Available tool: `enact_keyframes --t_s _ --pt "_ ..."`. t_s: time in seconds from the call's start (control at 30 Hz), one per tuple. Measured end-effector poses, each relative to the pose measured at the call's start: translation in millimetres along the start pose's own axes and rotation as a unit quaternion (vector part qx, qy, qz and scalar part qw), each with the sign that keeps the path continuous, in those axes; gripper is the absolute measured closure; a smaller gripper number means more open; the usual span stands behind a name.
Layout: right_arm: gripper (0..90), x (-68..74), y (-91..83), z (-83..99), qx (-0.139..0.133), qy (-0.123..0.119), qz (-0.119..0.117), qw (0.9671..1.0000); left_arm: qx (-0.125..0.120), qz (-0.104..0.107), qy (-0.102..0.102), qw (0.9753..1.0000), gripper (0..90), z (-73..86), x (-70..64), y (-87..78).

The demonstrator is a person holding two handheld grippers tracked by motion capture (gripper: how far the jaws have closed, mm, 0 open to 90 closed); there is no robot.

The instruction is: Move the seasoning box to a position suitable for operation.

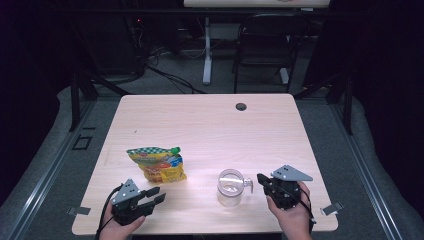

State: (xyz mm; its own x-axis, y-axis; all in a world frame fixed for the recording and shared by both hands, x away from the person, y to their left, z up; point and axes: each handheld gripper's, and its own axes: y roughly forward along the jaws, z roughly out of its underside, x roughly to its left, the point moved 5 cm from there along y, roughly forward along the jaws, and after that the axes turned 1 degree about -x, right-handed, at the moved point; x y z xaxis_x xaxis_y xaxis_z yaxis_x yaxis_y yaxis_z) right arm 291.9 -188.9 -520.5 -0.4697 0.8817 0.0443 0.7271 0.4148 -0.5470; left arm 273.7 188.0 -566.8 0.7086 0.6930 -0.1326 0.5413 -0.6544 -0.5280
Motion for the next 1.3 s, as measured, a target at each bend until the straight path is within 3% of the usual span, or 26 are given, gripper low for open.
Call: enact_keyframes --t_s 0.17,0.33,0.53,0.7,0.77,0.87,1.3 --pt "90.0 6.6 2.8 -15.3 -0.013 0.005 0.002 0.9999 -0.002 0.009 -0.002 1.0 64.2 0.4 -0.2 1.0" --pt "90.0 13.0 5.3 -8.4 -0.033 0.009 0.003 0.9994 0.003 0.002 -0.005 1.0 64.1 1.8 -0.2 2.7" --pt "86.7 12.5 4.3 -7.1 -0.043 0.02 -0.01 0.9988 0.002 0.013 -0.009 0.9999 63.8 -2.8 -7.7 7.8" --pt "86.0 13.1 3.9 -6.5 -0.039 0.02 -0.016 0.9989 0.013 0.024 -0.004 0.9996 65.1 -6.4 -19.6 19.6" --pt "85.2 13.5 4.2 -6.1 -0.037 0.022 -0.018 0.9989 0.015 0.023 0.009 0.9996 64.6 -9.3 -23.9 22.3" --pt "84.1 14.9 5.3 -4.6 -0.034 0.024 -0.023 0.9989 0.006 0.034 -0.004 0.9994 64.4 -14.4 -27.6 26.9" --pt "82.9 16.8 12.6 -0.9 -0.026 0.023 -0.032 0.9989 0.004 0.045 0.001 0.999 65.2 -36.6 -42.5 51.1"
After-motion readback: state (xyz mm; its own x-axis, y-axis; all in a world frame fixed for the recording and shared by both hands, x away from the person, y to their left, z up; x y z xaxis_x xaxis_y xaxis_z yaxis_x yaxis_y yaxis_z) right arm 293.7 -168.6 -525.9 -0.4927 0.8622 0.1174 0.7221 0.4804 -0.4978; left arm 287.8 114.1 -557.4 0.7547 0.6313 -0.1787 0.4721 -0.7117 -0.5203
